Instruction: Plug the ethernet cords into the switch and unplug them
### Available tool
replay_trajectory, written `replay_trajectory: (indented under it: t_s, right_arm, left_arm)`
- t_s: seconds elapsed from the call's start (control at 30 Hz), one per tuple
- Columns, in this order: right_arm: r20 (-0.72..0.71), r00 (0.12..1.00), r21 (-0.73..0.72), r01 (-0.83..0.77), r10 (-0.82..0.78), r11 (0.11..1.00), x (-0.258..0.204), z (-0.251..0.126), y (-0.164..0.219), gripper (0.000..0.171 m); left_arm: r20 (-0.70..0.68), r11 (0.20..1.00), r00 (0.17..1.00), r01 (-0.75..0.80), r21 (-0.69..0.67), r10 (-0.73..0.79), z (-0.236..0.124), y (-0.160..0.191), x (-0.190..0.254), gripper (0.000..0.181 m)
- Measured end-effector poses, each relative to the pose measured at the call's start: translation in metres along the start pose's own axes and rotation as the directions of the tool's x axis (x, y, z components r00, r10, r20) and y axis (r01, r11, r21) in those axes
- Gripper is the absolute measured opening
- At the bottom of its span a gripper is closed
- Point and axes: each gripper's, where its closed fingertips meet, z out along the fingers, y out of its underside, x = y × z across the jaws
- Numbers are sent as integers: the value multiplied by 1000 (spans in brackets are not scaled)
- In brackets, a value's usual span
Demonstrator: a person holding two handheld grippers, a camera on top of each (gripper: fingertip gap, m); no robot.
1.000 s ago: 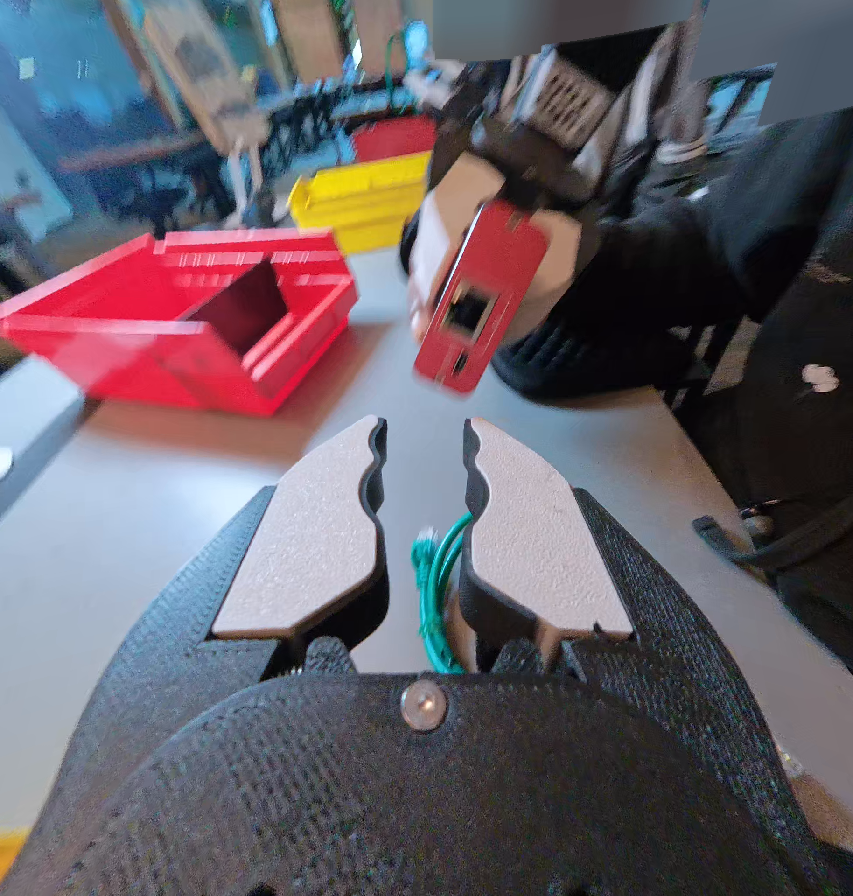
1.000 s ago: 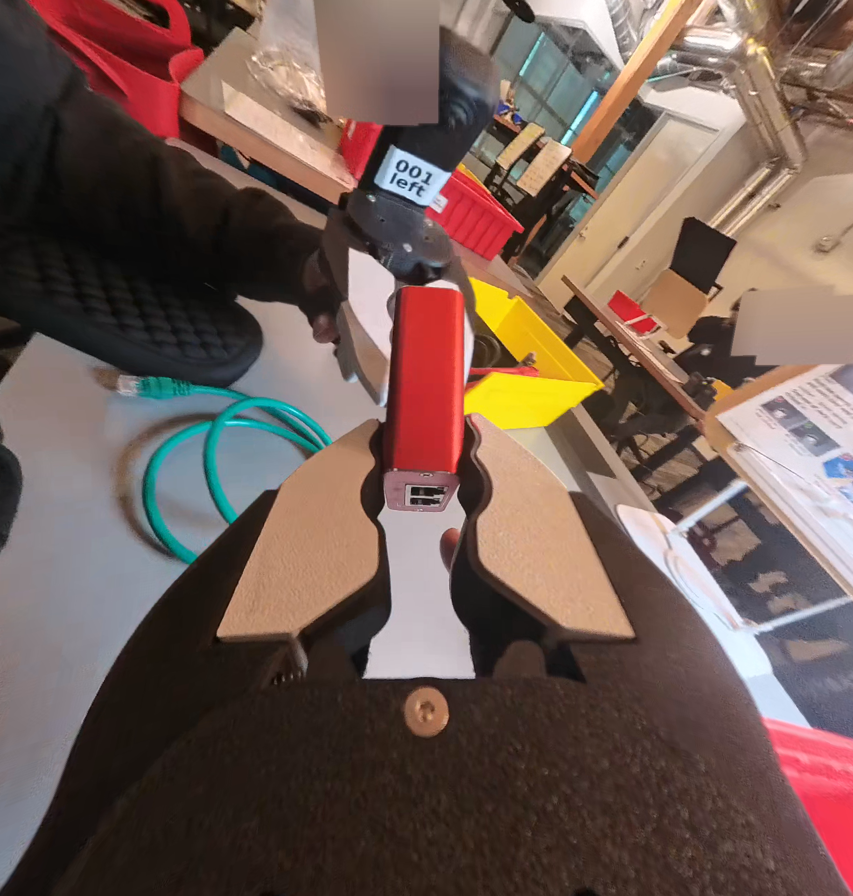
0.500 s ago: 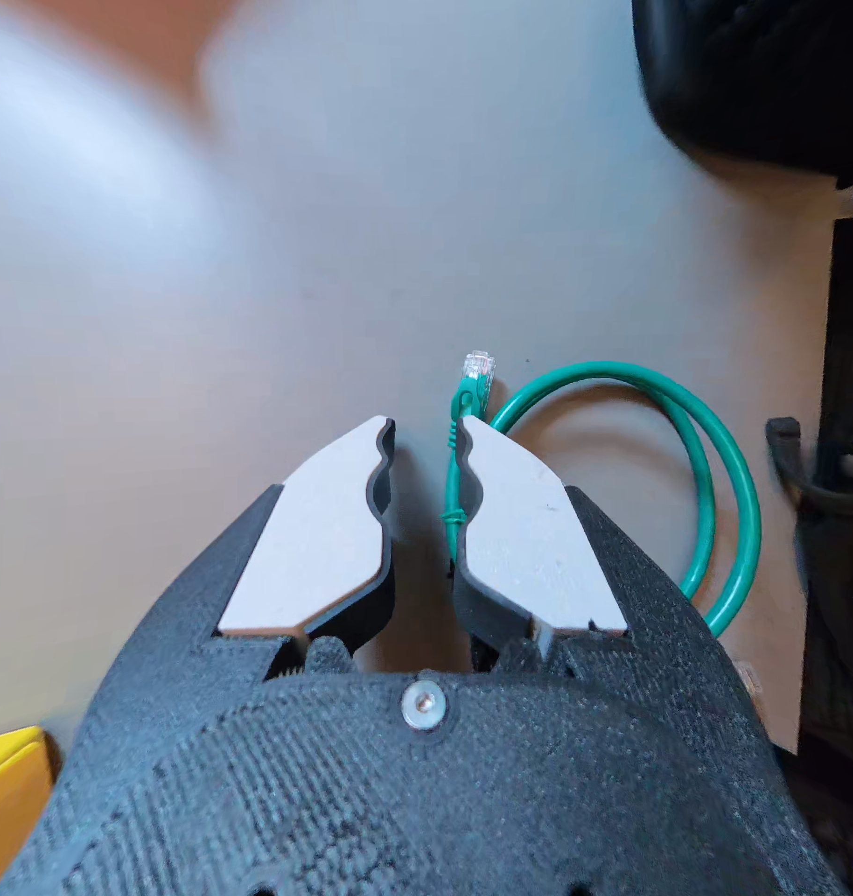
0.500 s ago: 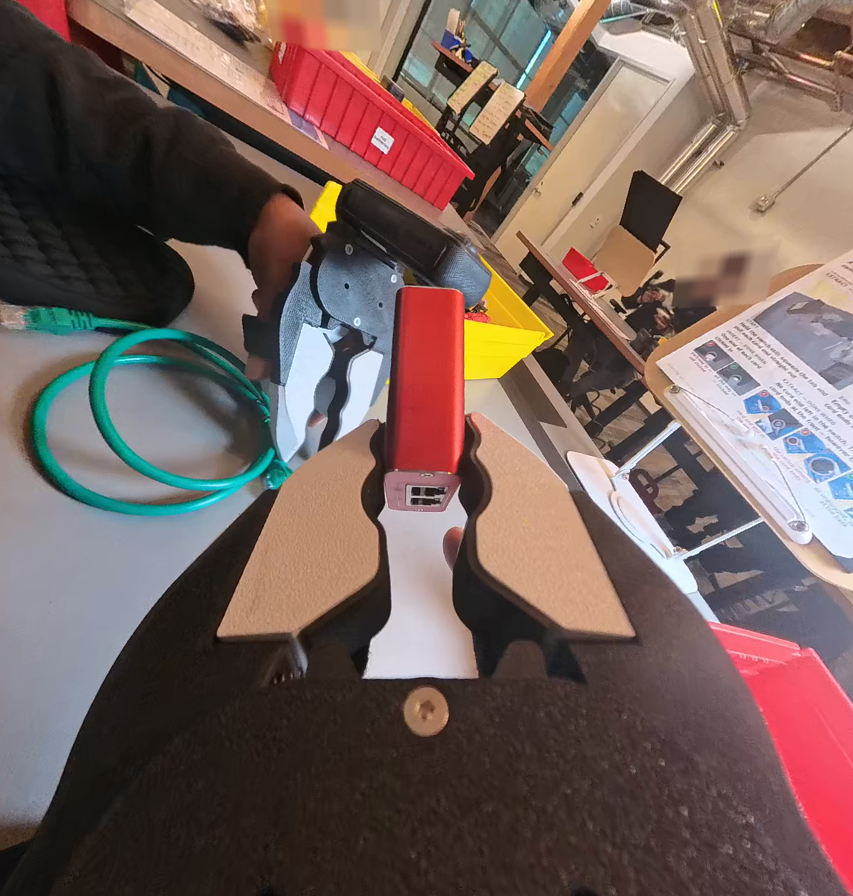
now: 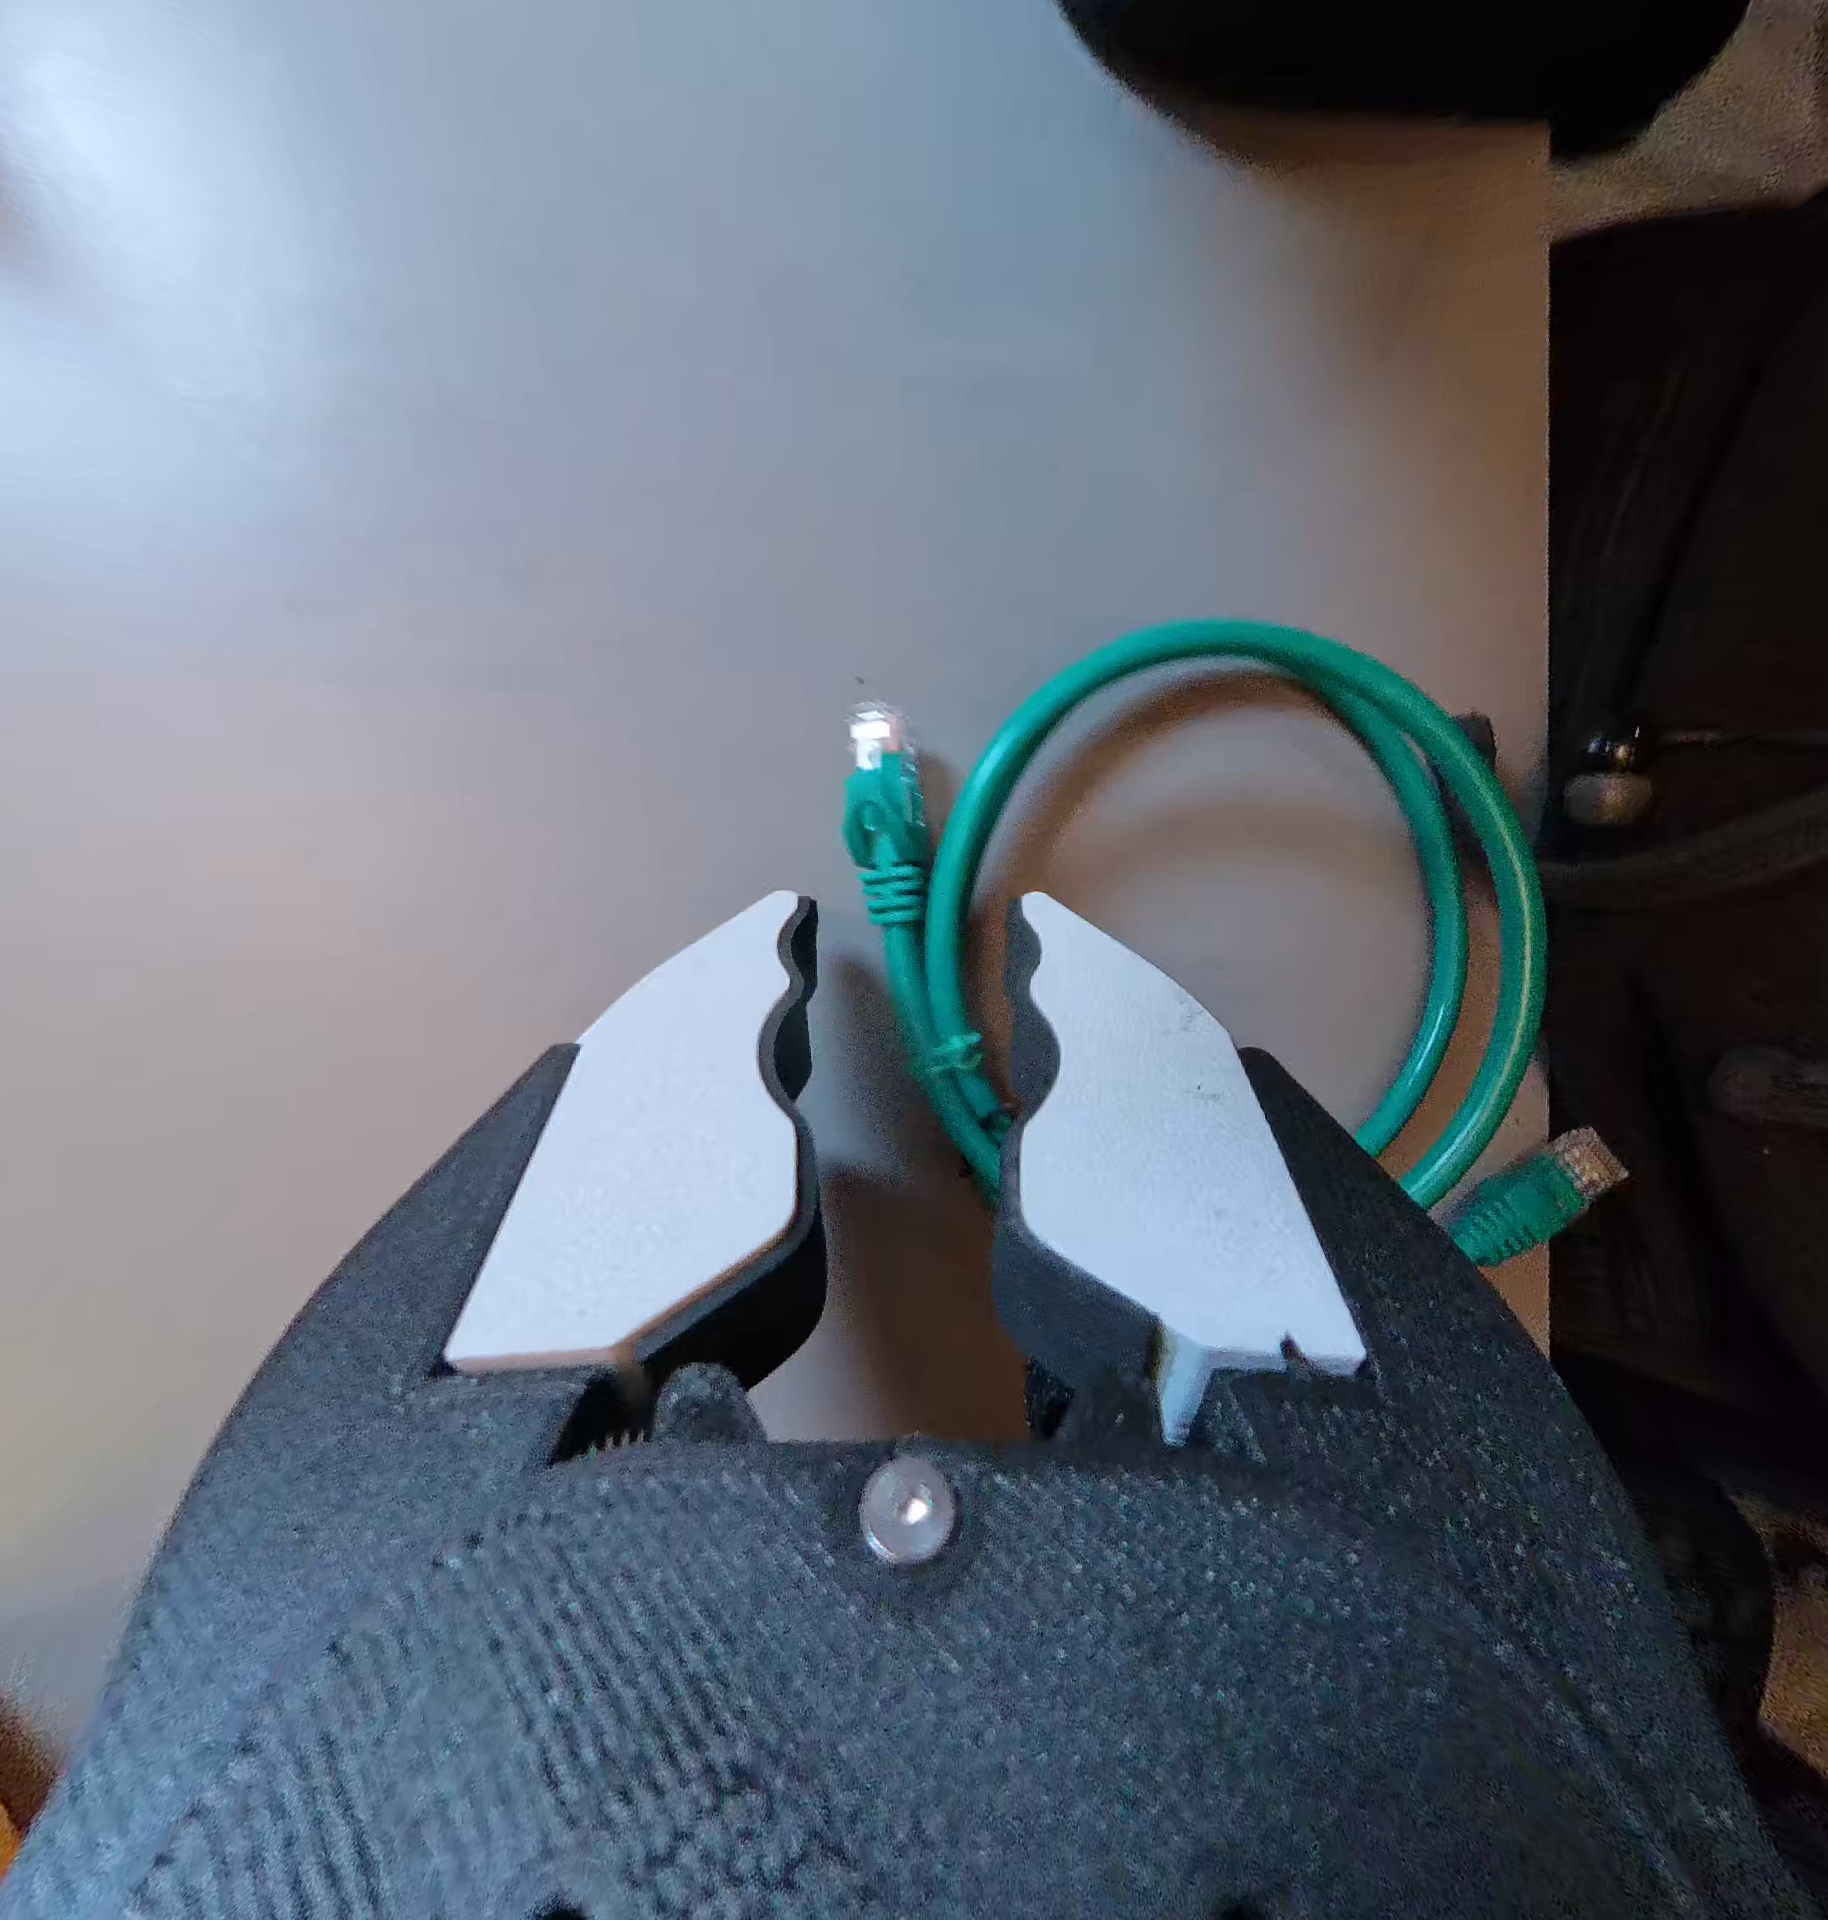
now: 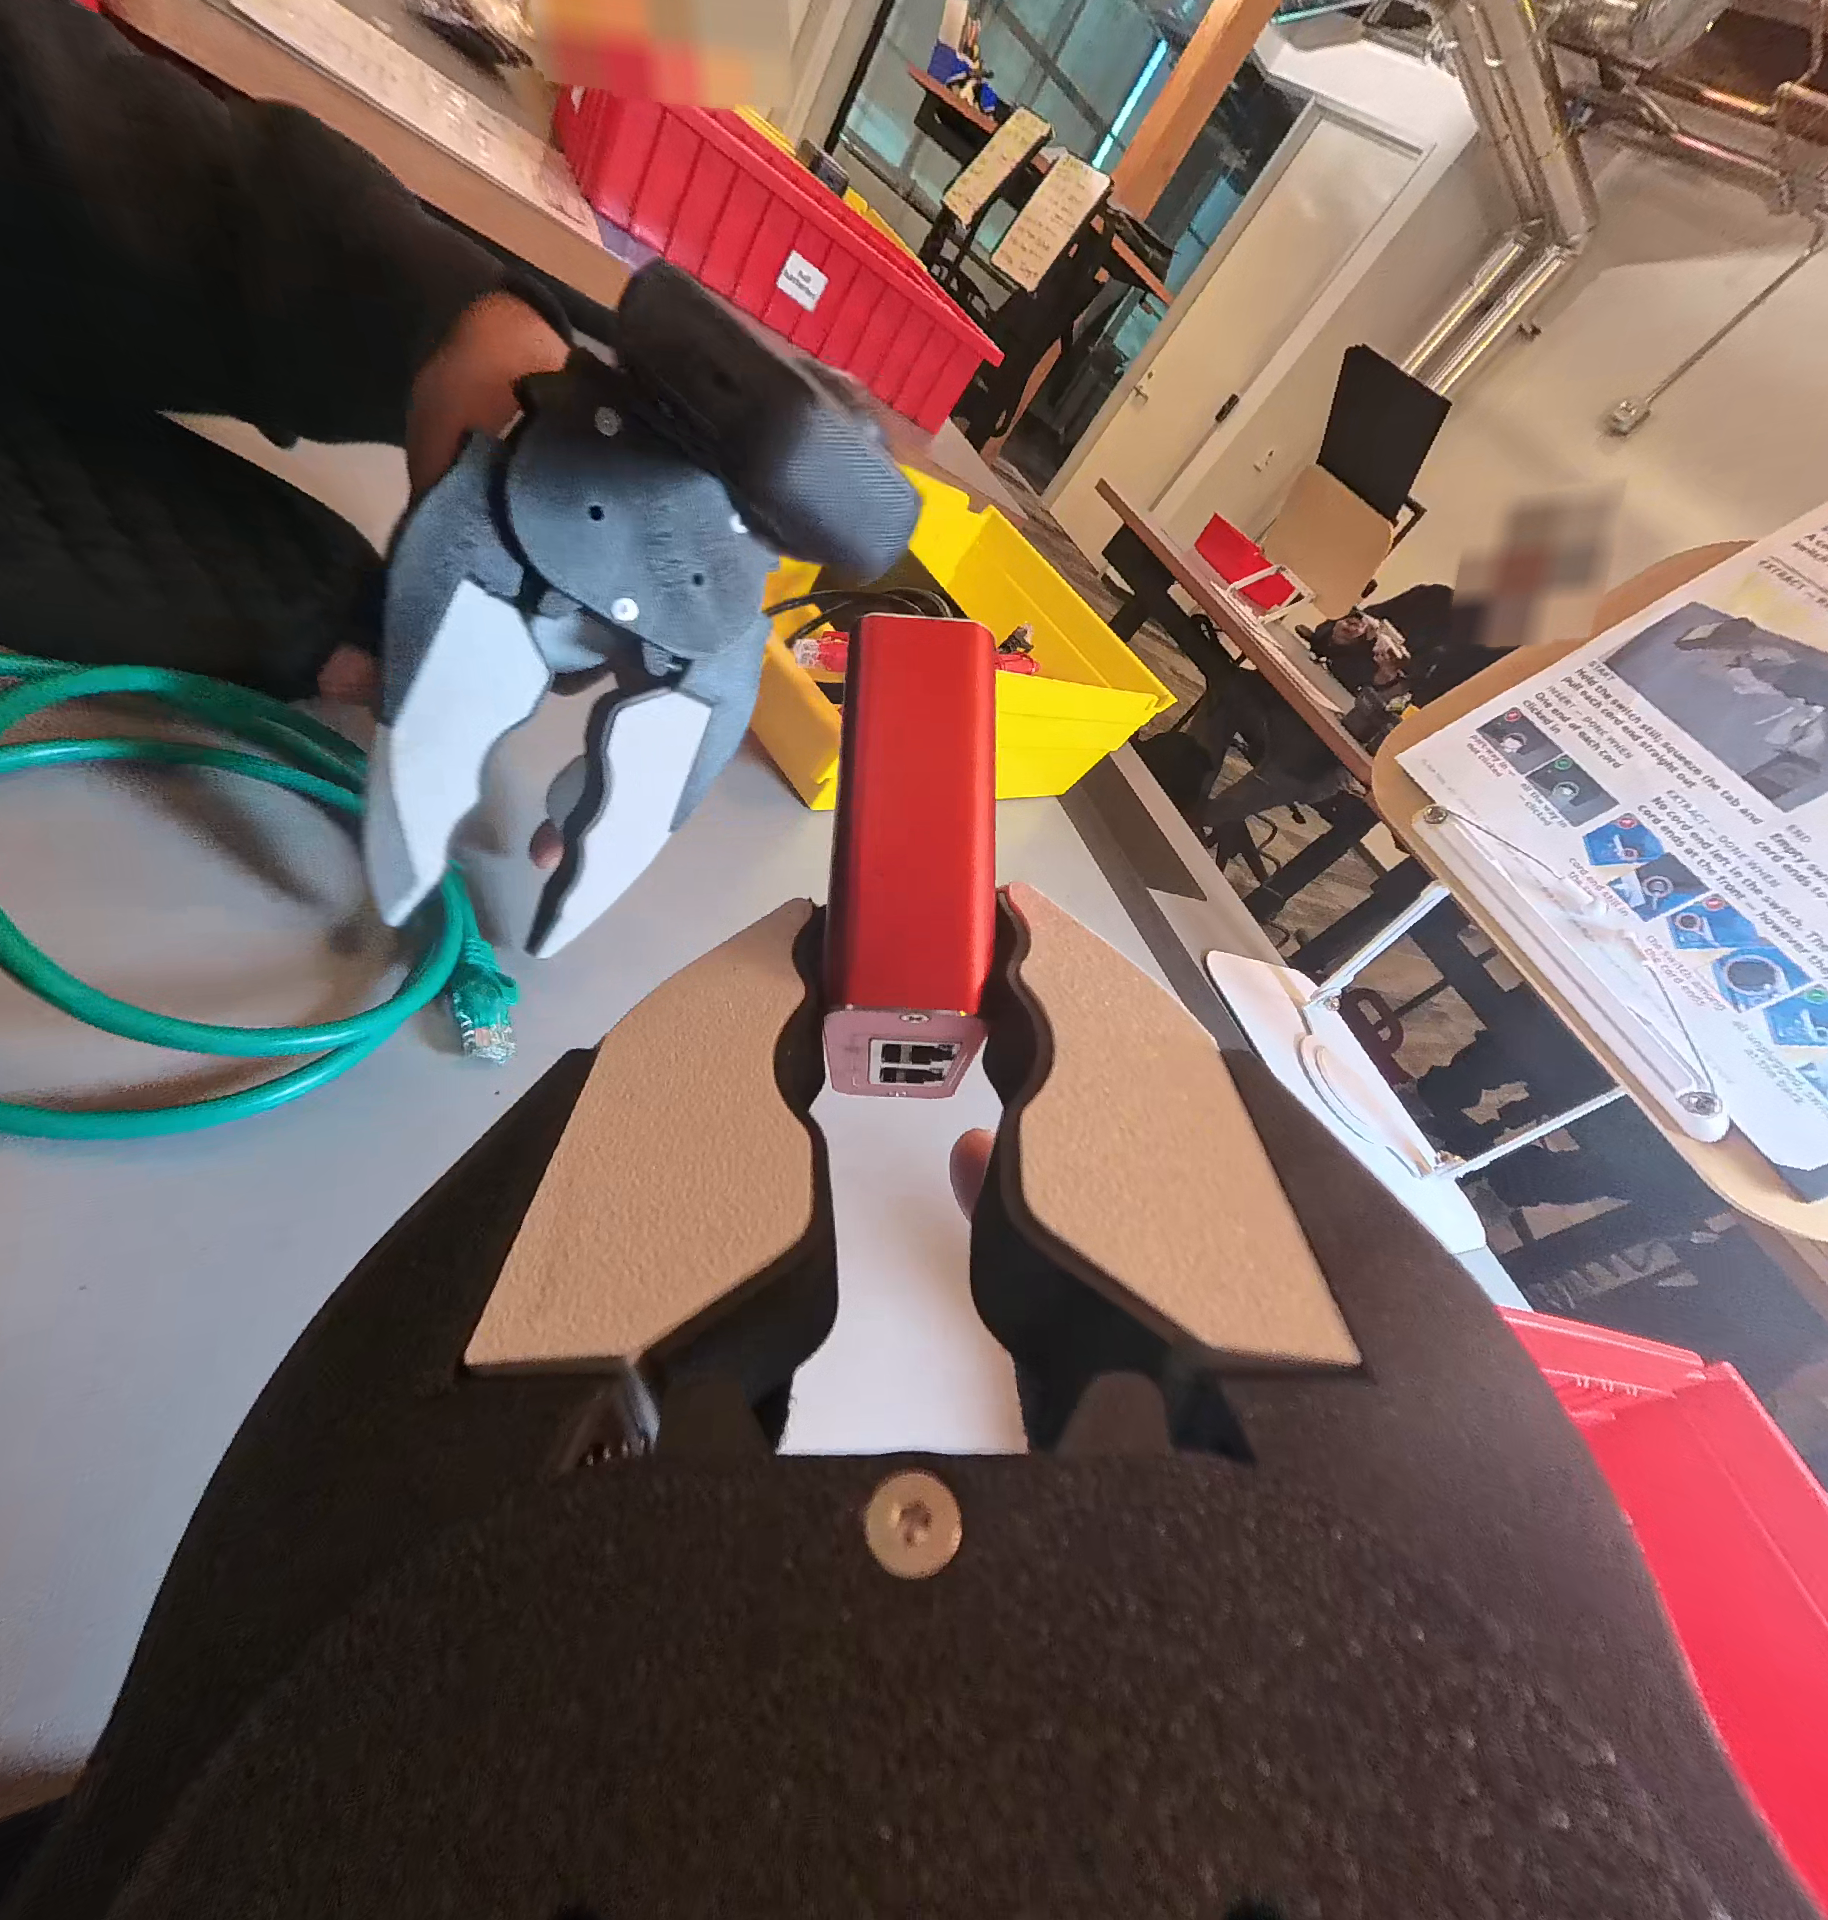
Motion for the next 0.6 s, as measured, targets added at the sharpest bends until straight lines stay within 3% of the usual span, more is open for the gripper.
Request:
replay_trajectory:
  t_s: [0.03, 0.13, 0.23, 0.33, 0.47, 0.6]
  right_arm:
    - [-1, 1000, 1, -1, 1, 1000, 0, 0, 0, 27]
    - [2, 1000, 6, -4, 4, 1000, 0, 0, 0, 27]
    - [21, 1000, -6, 4, -4, 1000, -3, 0, 2, 27]
    - [68, 996, -32, 53, -51, 998, -12, 1, 10, 26]
    - [134, 974, -27, 190, -185, 981, -30, 1, 15, 27]
    - [170, 944, -11, 290, -284, 957, -46, 3, 15, 27]
  left_arm:
    - [16, 999, 1000, -24, -32, 25, 3, 5, 2, 34]
    - [120, 998, 991, -44, -54, 50, 6, 7, -6, 18]
    - [202, 997, 977, -54, -50, 63, 4, 7, -17, 16]
    - [249, 995, 966, -87, 40, 74, -12, -5, -24, 15]
    - [185, 984, 982, -65, 166, 34, -50, -21, -21, 15]
    - [104, 982, 993, -73, 174, 56, -71, -31, -6, 13]
